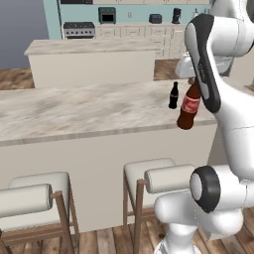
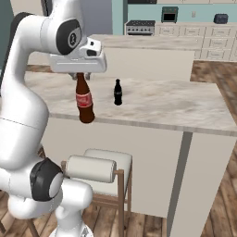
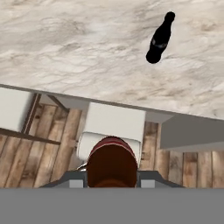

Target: Place the large bottle from the dining counter next to the other large bottle outside the sink, and place the small bottle from the dining counter next to the other small bottle inside the sink.

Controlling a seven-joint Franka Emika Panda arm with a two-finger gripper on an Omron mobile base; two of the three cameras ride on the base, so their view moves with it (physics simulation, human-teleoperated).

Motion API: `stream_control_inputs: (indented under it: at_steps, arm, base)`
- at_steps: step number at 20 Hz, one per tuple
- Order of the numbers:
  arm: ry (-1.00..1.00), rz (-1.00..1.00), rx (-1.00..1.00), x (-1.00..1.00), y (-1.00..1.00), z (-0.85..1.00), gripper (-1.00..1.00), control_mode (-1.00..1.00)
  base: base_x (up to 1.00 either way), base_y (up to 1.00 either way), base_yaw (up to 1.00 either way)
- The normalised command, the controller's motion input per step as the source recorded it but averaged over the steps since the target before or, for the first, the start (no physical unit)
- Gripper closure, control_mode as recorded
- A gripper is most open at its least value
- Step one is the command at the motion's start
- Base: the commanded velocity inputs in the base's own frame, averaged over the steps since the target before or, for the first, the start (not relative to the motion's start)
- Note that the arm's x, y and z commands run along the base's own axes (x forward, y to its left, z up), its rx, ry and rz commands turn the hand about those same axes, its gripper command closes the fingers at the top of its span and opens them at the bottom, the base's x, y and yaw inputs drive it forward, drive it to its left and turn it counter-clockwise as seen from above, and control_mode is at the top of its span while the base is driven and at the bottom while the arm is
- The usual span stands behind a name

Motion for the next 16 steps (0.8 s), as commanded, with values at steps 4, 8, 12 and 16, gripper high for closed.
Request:
stream_control_inputs:
  at_steps: [4, 8, 12, 16]
  arm:
    - [-0.07, 0.06, 0.00, 0.06, 0.26, -0.07, 1.00, -1.00]
    - [-0.03, 0.06, 0.00, 0.15, 0.25, -0.06, 1.00, -1.00]
    - [0.00, 0.03, 0.00, 0.03, 0.18, -0.03, 1.00, -1.00]
    - [0.07, 0.02, -0.01, 0.03, 0.07, 0.00, 1.00, -1.00]
  base:
    - [0.00, 0.00, 0.00]
    - [0.00, 0.00, 0.00]
    - [0.00, 0.00, 0.00]
    - [0.00, 0.00, 0.00]
